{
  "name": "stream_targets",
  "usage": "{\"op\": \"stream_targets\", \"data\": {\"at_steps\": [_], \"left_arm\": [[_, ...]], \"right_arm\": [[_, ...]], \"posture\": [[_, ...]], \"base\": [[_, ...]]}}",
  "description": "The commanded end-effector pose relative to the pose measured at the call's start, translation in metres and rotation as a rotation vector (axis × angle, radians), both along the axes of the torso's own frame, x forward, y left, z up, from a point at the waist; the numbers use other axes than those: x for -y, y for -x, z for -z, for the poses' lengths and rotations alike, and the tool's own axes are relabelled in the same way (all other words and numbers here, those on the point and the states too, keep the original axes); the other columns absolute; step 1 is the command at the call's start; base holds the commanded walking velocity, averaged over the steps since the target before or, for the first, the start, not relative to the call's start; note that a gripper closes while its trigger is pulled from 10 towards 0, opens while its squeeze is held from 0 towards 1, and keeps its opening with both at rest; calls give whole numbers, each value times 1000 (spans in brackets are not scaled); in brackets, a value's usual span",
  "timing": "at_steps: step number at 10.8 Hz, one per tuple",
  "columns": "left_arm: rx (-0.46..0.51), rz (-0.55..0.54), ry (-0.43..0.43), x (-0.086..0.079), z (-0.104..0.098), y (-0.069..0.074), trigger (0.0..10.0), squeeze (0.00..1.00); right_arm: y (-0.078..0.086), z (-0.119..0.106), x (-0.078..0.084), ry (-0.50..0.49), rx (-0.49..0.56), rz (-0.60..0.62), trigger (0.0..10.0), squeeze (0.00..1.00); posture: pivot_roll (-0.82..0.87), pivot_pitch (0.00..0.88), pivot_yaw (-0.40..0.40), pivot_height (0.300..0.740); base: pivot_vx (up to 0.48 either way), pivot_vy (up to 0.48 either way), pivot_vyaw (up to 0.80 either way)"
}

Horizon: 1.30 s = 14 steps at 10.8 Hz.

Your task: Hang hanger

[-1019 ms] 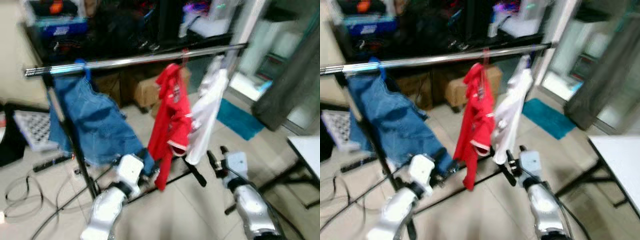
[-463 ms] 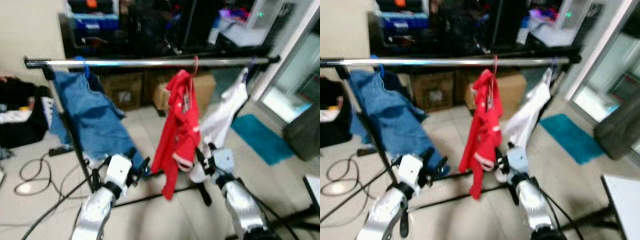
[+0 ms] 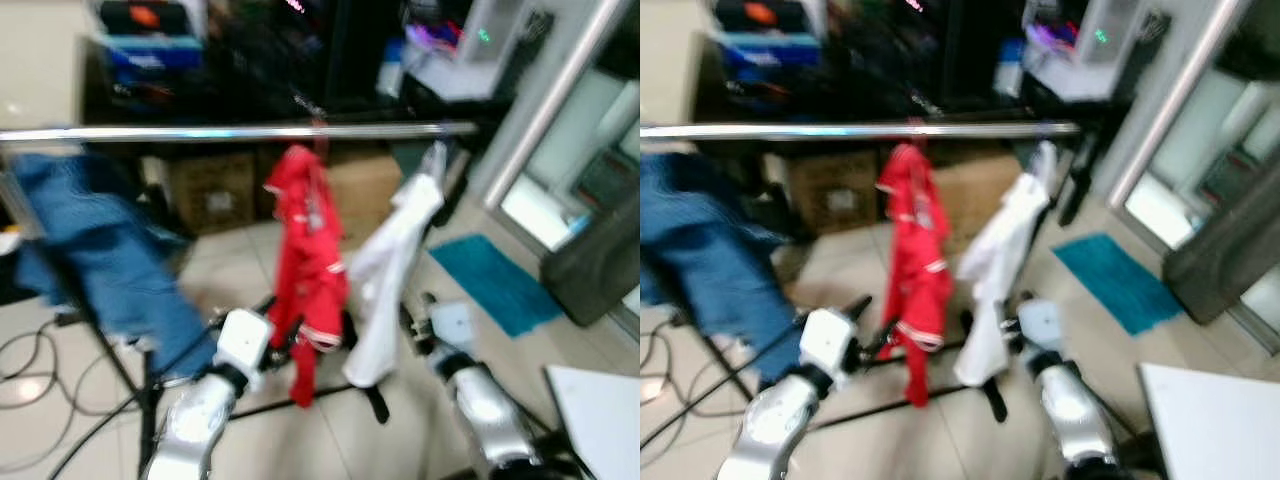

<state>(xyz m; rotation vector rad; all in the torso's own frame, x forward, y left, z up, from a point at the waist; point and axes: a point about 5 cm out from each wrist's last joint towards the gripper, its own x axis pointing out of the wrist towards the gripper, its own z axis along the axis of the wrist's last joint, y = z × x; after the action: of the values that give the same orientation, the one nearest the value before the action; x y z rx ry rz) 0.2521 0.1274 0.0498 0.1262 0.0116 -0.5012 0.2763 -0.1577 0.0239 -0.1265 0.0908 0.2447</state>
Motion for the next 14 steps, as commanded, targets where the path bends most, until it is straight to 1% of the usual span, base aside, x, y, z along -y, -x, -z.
{"op": "stream_targets", "data": {"at_steps": [1, 4, 5, 8, 10, 14], "left_arm": [[3, 34, 7, 11, -1, 0, 10000, 0], [3, 39, 3, 10, -1, 0, 10000, 0], [4, 39, 7, 11, -2, -1, 10000, 0], [1, 34, 19, 12, -2, -2, 10000, 0], [2, 32, 22, 12, -2, -3, 10000, 0], [4, 32, 22, 12, -3, -3, 10000, 0]], "right_arm": [[-2, -3, 15, 20, 6, 37, 10000, 0], [-3, -3, 15, -5, 3, 62, 10000, 0], [-6, -6, 15, -8, 13, 62, 10000, 0], [-8, -9, 14, 9, 32, 56, 10000, 0], [-9, -14, 10, 36, 66, 35, 10000, 0], [-11, -12, 9, 20, 46, 49, 10000, 0]], "posture": [[126, 36, -88, 740], [124, 36, -85, 740], [123, 35, -85, 740], [123, 35, -88, 740], [124, 33, -89, 740], [125, 31, -86, 740]], "base": [[296, -300, 0], [294, -296, 0], [259, 0, 0], [0, 0, 0], [0, 0, 800], [0, 0, 800]]}}
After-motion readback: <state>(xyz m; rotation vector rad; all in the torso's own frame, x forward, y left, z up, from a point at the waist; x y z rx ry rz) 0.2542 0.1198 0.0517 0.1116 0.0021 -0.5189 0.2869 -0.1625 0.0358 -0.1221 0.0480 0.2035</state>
